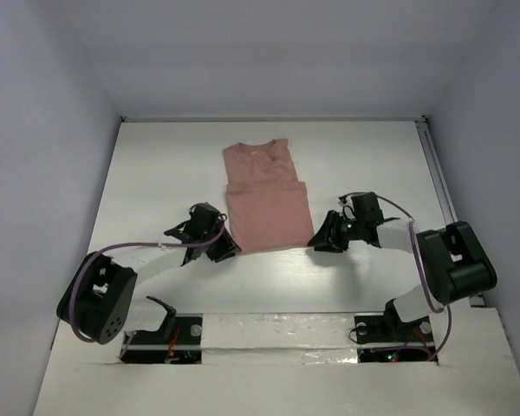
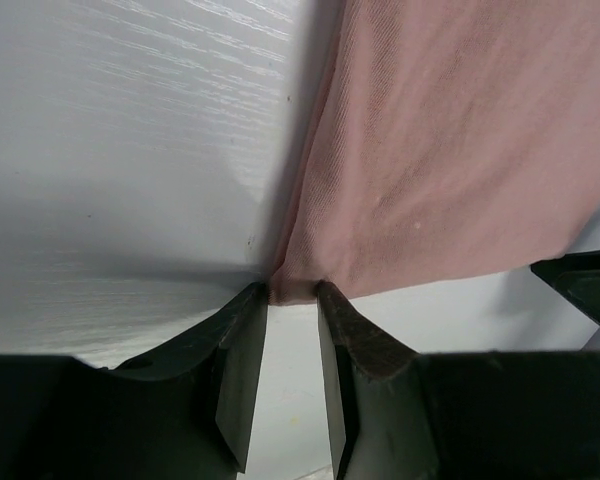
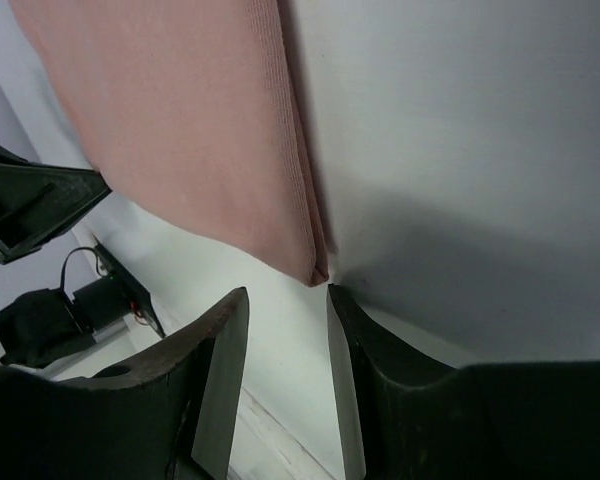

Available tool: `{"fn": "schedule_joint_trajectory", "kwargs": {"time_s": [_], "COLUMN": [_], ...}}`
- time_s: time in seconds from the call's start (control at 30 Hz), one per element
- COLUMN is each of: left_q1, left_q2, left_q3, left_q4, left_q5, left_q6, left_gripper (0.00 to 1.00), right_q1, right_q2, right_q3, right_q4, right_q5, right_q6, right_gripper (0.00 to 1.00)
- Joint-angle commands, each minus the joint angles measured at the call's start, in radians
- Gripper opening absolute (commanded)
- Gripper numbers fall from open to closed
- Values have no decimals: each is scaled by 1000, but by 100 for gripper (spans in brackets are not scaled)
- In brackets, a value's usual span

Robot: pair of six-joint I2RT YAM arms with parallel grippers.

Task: Fold and stack the t-shirts
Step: Fold the tshirt

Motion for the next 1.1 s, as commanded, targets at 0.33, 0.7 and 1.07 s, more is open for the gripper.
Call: {"fn": "schedule_joint_trajectory", "kwargs": {"time_s": [0.33,0.7,1.07], "left_q1": [-21,-48,-185], "left_q2": [50,10,-188], "left_q3": [26,46,86], "left_q4": [-61,-117,-339], "left_q5": [-107,-147,-134], "left_q6": [30,74,41], "left_gripper": [17,0,0], "right_q1": [-5,-5,-5], "right_q2": [66,-21,-519], "right_q3": [-22,-81,-146], "right_q4": [96,62,-325], "right_q5": [102,103,84], "right_q6": [14,-20,-6], "right_gripper": [33,0,0]}}
